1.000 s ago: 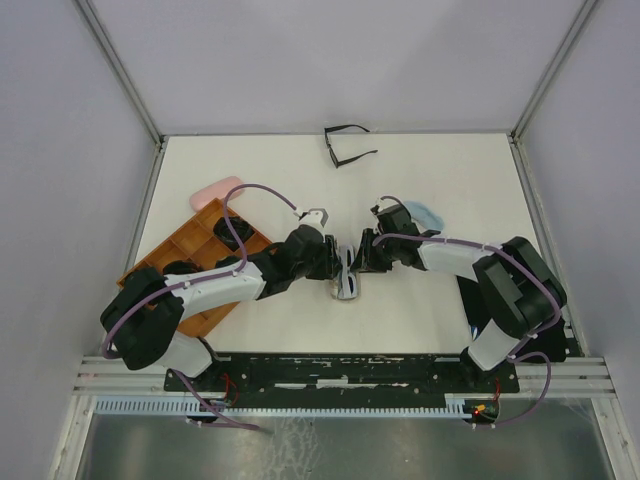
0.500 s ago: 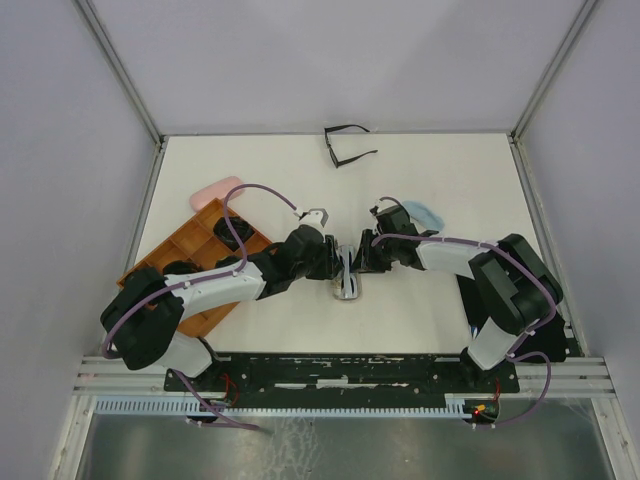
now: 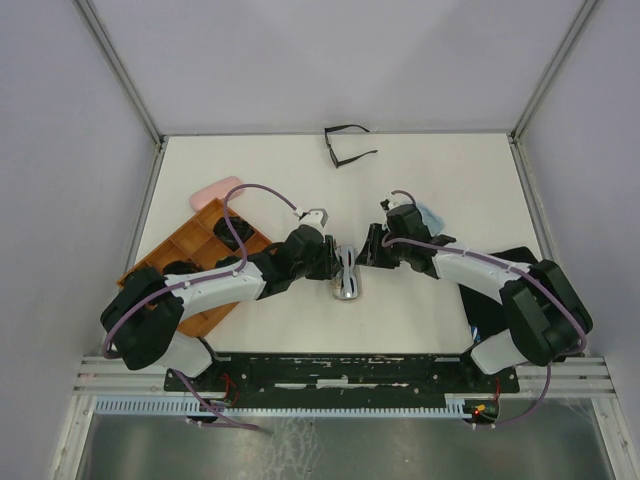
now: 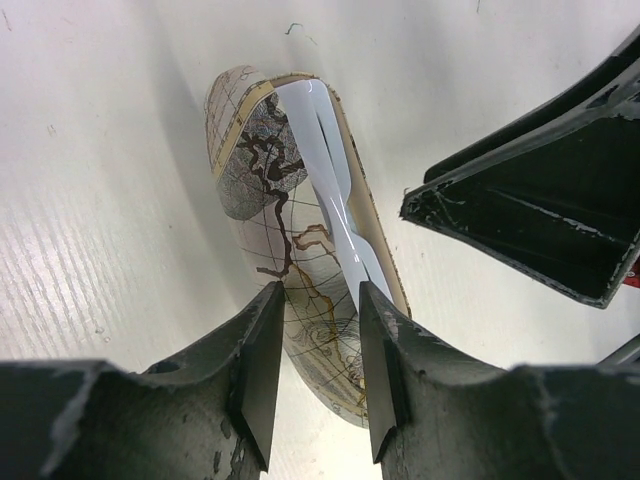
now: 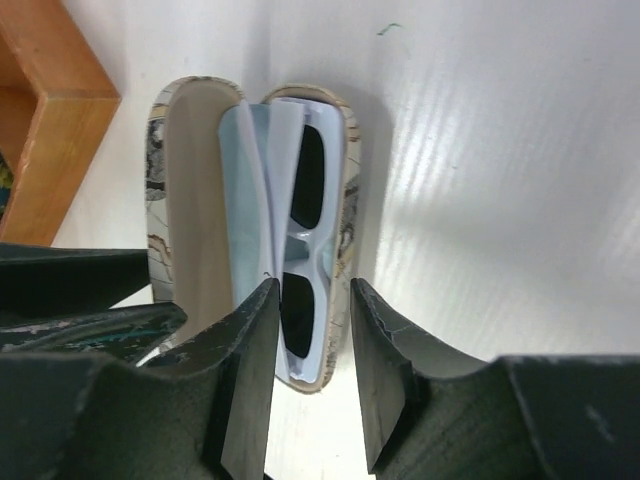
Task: Organize the sunglasses
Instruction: Place the sunglasses in the sunglasses case, then close the sunglasses case at the center of the board, then move the sunglasses case at the center of the board, then pick up the sunglasses case from the center of the board.
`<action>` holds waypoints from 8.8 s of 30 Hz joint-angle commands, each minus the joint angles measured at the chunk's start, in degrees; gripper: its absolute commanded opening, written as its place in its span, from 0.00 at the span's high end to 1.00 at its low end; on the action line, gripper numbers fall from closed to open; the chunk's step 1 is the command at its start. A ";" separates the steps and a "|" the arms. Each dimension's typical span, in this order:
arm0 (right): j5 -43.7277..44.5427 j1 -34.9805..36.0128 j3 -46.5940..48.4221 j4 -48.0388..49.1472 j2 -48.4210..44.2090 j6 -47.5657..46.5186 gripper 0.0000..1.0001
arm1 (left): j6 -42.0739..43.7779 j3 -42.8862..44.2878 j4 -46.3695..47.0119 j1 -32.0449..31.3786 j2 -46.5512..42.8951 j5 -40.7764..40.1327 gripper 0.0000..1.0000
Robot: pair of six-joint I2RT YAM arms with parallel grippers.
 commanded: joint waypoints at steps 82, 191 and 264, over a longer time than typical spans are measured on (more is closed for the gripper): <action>33.53 -0.01 -13.28 -8.55 -33.62 3.82 0.18 | 0.79 15.43 -10.84 -9.54 12.76 -18.54 0.00; 26.63 0.02 -7.77 -20.73 -44.51 -9.35 0.16 | 52.61 65.91 -41.44 47.77 32.42 10.27 0.00; 30.66 0.04 -3.12 -23.69 -43.05 -10.12 0.16 | 64.05 75.87 -37.27 34.80 33.89 -5.74 0.94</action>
